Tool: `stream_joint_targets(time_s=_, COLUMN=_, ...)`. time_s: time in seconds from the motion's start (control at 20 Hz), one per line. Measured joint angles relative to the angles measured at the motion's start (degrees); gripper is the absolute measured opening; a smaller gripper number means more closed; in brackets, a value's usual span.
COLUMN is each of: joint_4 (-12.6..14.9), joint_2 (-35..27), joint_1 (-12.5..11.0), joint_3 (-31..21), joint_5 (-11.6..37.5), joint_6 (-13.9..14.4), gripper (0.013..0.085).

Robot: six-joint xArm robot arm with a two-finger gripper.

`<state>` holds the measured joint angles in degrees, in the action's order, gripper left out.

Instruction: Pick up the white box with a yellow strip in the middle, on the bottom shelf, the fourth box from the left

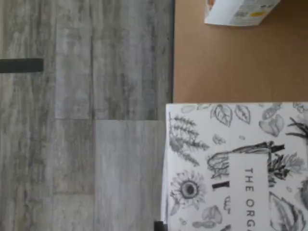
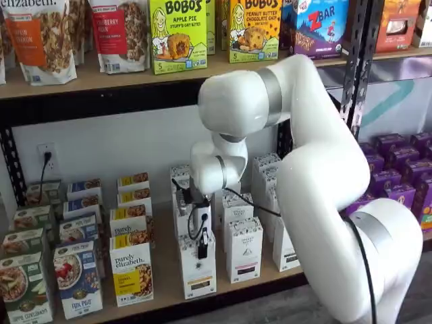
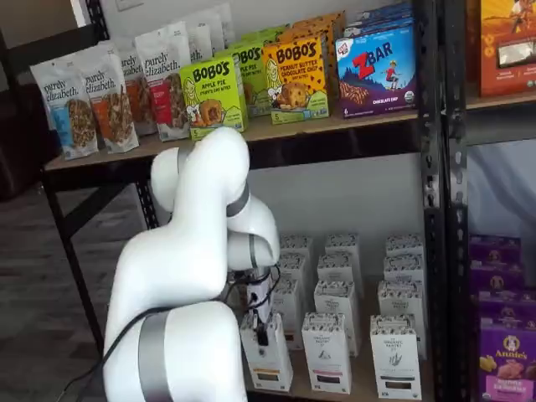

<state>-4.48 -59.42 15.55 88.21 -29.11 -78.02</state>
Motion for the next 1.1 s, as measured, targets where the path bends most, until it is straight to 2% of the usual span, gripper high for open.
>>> stream_joint_targets(time_s=0.3, joint_4=1.7, joint_2=6.0, joint_1=0.5, joint_3=-8.9, joint_5=2.8, joint_6=1.9, gripper=0.053)
stream_joint_targets(time_s=0.55, joint_4=4.2, joint_2=11.4, joint_1=0.7, joint_3=-15.8, joint_5=4.4, joint_6=4.3, gripper=0.053)
stream_joint_targets(time_s=0.9, joint_4=3.8, joint_2=19.0, joint_1=1.0, joint_3=-23.9, joint_5=3.8, joint_6=4.3, gripper=0.053)
stream_joint_targets(time_s=1.1, joint_4=4.7, joint_2=23.2, joint_1=1.2, joint_3=-28.3, joint_5=4.7, joint_6=5.3, gripper=0.053)
